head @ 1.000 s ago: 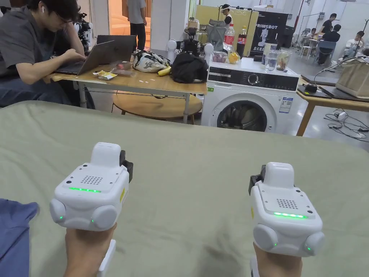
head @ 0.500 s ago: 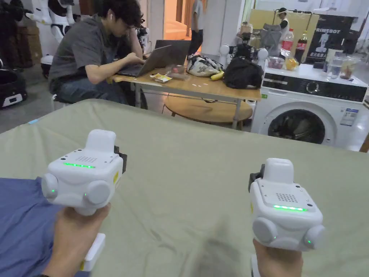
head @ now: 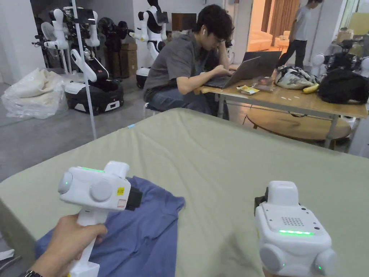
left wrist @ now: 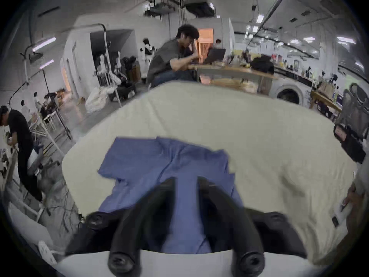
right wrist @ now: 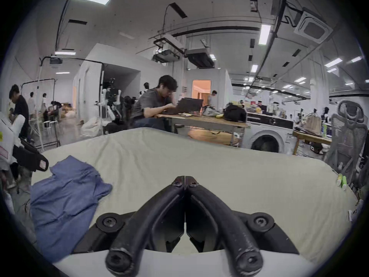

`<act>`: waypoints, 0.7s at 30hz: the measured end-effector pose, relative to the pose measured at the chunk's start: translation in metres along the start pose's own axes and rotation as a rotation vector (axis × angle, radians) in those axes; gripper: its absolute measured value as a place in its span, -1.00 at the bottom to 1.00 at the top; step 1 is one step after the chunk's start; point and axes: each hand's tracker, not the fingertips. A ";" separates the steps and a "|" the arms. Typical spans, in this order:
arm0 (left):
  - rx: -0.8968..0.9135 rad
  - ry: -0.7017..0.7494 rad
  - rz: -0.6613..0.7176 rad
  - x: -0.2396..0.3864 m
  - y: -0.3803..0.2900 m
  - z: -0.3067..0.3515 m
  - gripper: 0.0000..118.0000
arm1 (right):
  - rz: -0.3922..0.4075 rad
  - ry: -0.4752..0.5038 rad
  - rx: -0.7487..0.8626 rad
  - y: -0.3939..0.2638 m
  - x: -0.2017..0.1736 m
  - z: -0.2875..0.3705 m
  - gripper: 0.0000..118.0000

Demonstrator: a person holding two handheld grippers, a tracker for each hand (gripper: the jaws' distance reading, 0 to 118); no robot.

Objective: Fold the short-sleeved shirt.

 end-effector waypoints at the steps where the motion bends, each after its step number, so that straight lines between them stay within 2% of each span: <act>1: -0.046 -0.025 0.013 -0.005 -0.003 -0.007 0.20 | 0.003 0.004 -0.003 -0.002 -0.002 0.000 -1.00; 2: -0.077 -0.038 0.017 -0.008 -0.007 -0.013 0.48 | 0.005 0.008 -0.007 -0.004 -0.001 -0.002 -1.00; 3: -0.087 -0.050 0.026 -0.010 -0.010 -0.019 0.58 | 0.009 0.009 -0.012 -0.006 -0.001 -0.002 -1.00; 9: -0.241 -0.063 0.038 -0.005 -0.033 -0.076 0.58 | 0.010 -0.007 -0.050 -0.015 0.011 -0.005 -1.00; 12: -0.320 -0.072 -0.054 0.013 -0.054 -0.102 0.51 | 0.015 -0.026 -0.063 -0.021 0.018 -0.007 -1.00; 14: -0.185 0.006 -0.117 0.023 -0.056 -0.090 0.49 | 0.011 -0.034 -0.071 -0.019 0.023 0.000 -1.00; 15: -0.199 0.013 -0.113 0.028 -0.057 -0.085 0.37 | 0.007 -0.037 -0.071 -0.020 0.025 0.002 -1.00; 16: -0.208 -0.009 -0.104 0.031 -0.057 -0.081 0.05 | 0.003 -0.040 -0.069 -0.021 0.027 0.003 -1.00; 18: -0.141 -0.018 -0.152 0.038 -0.057 -0.072 -0.19 | 0.005 -0.049 -0.071 -0.023 0.029 0.001 -1.00; 19: -0.123 0.055 -0.197 0.038 -0.057 -0.075 -0.32 | 0.003 -0.051 -0.078 -0.023 0.030 0.001 -1.00; 20: -0.119 0.049 -0.188 0.036 -0.059 -0.075 -0.81 | -0.004 -0.049 -0.084 -0.024 0.031 0.001 -1.00; 21: -0.130 0.009 -0.144 0.033 -0.061 -0.076 -1.00 | -0.011 -0.048 -0.089 -0.025 0.032 0.002 -1.00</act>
